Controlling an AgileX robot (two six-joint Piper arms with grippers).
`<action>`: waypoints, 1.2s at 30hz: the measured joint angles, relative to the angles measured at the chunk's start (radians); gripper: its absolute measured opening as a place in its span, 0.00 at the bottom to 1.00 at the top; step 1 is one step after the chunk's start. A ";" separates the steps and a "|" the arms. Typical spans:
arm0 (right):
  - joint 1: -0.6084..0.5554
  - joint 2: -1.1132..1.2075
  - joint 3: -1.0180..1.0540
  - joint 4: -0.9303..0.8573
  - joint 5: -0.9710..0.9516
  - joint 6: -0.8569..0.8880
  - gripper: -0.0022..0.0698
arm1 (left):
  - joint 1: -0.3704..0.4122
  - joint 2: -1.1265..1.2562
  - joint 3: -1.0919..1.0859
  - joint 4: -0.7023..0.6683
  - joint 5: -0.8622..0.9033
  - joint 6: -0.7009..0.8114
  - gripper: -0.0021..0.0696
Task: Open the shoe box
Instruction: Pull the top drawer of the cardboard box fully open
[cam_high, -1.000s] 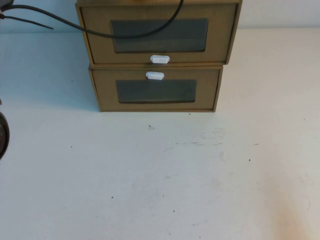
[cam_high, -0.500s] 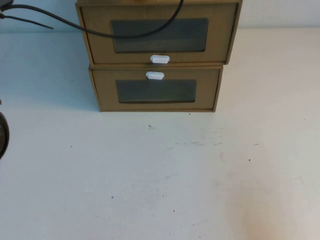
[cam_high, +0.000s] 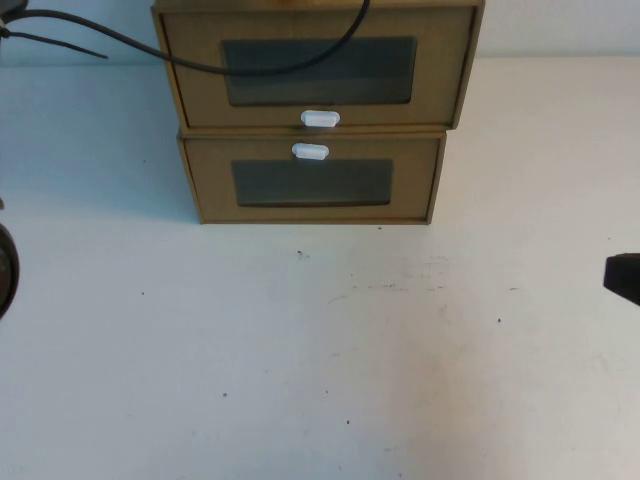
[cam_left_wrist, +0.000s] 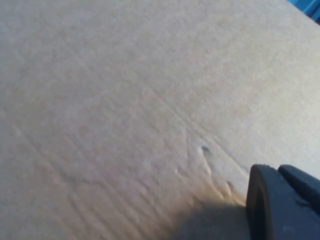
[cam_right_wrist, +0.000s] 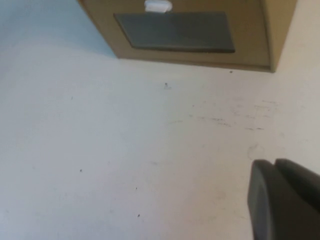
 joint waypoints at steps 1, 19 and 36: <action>0.028 0.034 -0.024 -0.021 0.000 0.000 0.01 | 0.000 0.000 0.000 0.000 0.002 -0.005 0.02; 0.584 0.551 -0.510 -1.087 -0.041 0.606 0.01 | 0.000 -0.020 0.000 0.080 0.010 -0.111 0.02; 0.855 0.861 -0.526 -2.336 -0.056 1.303 0.01 | 0.008 -0.020 0.000 0.080 0.010 -0.135 0.02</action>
